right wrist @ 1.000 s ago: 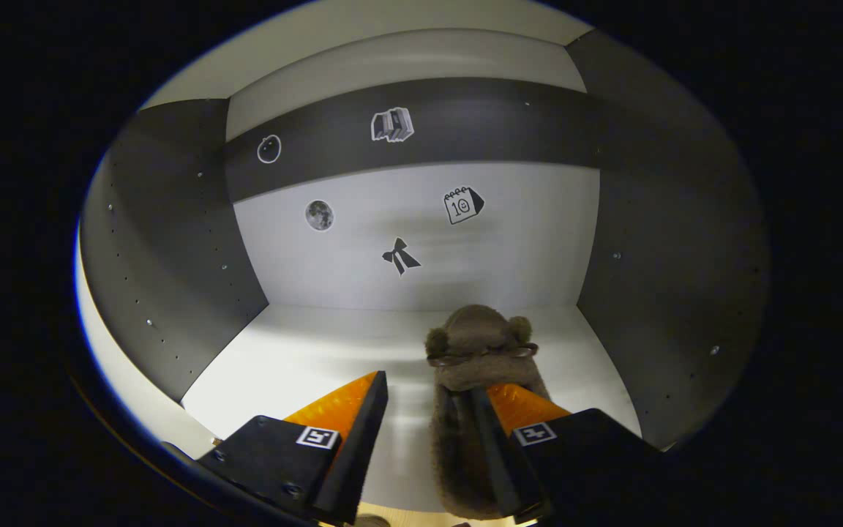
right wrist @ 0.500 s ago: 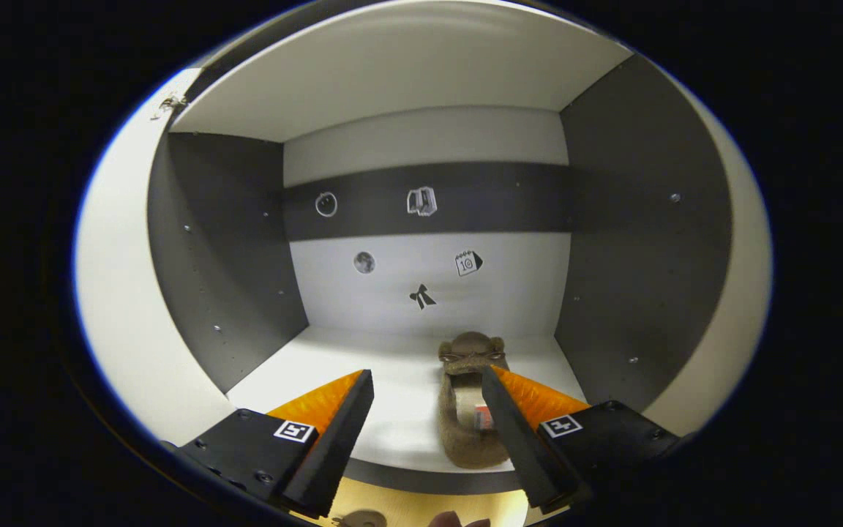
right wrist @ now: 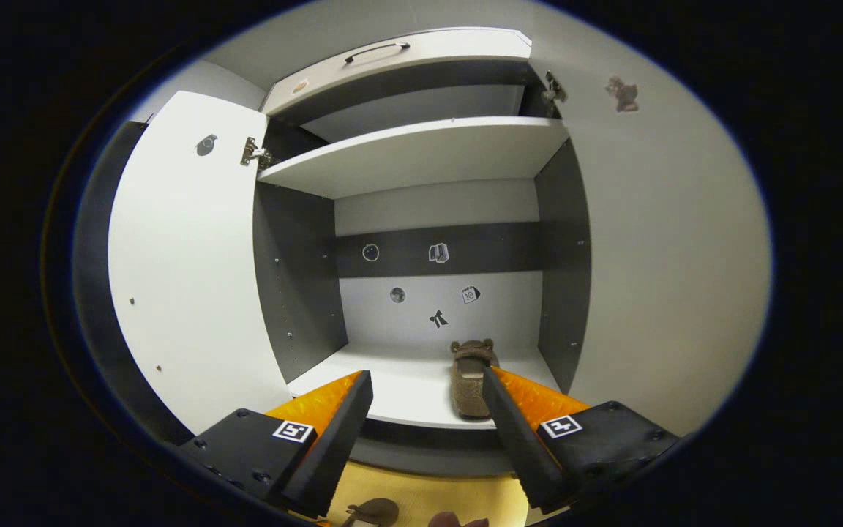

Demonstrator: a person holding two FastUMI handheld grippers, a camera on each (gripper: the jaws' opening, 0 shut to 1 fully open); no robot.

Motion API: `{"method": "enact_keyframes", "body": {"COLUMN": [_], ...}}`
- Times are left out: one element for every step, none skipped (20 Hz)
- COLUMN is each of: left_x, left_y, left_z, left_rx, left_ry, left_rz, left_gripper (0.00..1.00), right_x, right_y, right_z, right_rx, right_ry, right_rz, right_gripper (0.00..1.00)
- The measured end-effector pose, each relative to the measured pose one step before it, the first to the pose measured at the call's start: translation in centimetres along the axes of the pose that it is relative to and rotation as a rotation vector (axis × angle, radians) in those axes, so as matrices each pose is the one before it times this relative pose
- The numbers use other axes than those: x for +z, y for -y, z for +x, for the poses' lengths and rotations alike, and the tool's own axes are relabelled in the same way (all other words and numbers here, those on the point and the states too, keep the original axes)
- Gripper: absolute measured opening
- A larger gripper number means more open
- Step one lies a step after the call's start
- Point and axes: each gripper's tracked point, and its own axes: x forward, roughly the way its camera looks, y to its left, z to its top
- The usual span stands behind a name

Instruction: Grab one shoe with the right hand and put it into the shoe cabinet, grab the other shoe with the left hand and put it into the shoe cabinet; then close the right door with the right hand and the left door with the left hand.

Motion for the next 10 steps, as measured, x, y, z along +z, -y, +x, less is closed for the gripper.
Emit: {"method": "enact_keyframes", "body": {"left_x": [-1.078, -0.799, -0.349, -0.403, -0.313, -0.191, -0.208, -0.198, -0.132, -0.028], "left_y": [0.587, 0.253, 0.120, 0.068, -0.095, -0.056, -0.292, -0.161, 0.021, -0.049], "left_z": [0.941, 0.847, 0.612, 0.848, 1.060, 1.025, 0.975, 0.997, 0.939, 0.935], "left_rx": [-0.02563, -0.01274, -0.00725, -0.00421, -0.00632, -0.00118, 0.00825, 0.00880, 0.00862, 0.00813], "left_ry": [-0.02783, -0.01886, -0.01150, -0.01059, -0.00585, -0.00561, -0.00329, -0.00494, -0.00078, 0.00566], "left_rz": [0.00097, 0.00019, -0.00197, -0.00405, -0.00304, 0.00152, 0.00681, 0.00571, 0.00601, 0.00891], "left_gripper": [0.91, 0.90, 0.86, 0.84, 0.82, 0.81, 0.78, 0.76, 0.71, 0.68], "right_x": [0.237, 0.351, 0.458, 0.404, 0.323, 0.112, 0.186, 0.444, 0.401, 0.239], "right_y": [0.310, 0.217, 0.203, 0.218, 0.166, 0.303, 0.375, 0.192, 0.668, 0.282], "right_z": [-1.371, -1.218, -1.320, -1.301, -1.337, -1.183, -1.122, -0.879, -0.863, -0.678], "right_rx": [-0.00137, -0.00227, 0.00151, -0.00107, 0.00321, -0.00517, -0.00359, -0.01213, -0.02115, -0.00667], "right_ry": [0.00873, 0.00895, 0.01287, 0.01194, 0.00837, 0.00291, 0.00126, -0.00461, 0.00017, 0.00144], "right_rz": [-0.00719, -0.00751, -0.00628, -0.00804, -0.01168, -0.01094, -0.00486, -0.00165, -0.00461, -0.00232], "right_gripper": [0.97, 0.96, 0.96, 0.96, 0.96, 0.96, 0.96, 0.96, 0.96, 0.96]}}
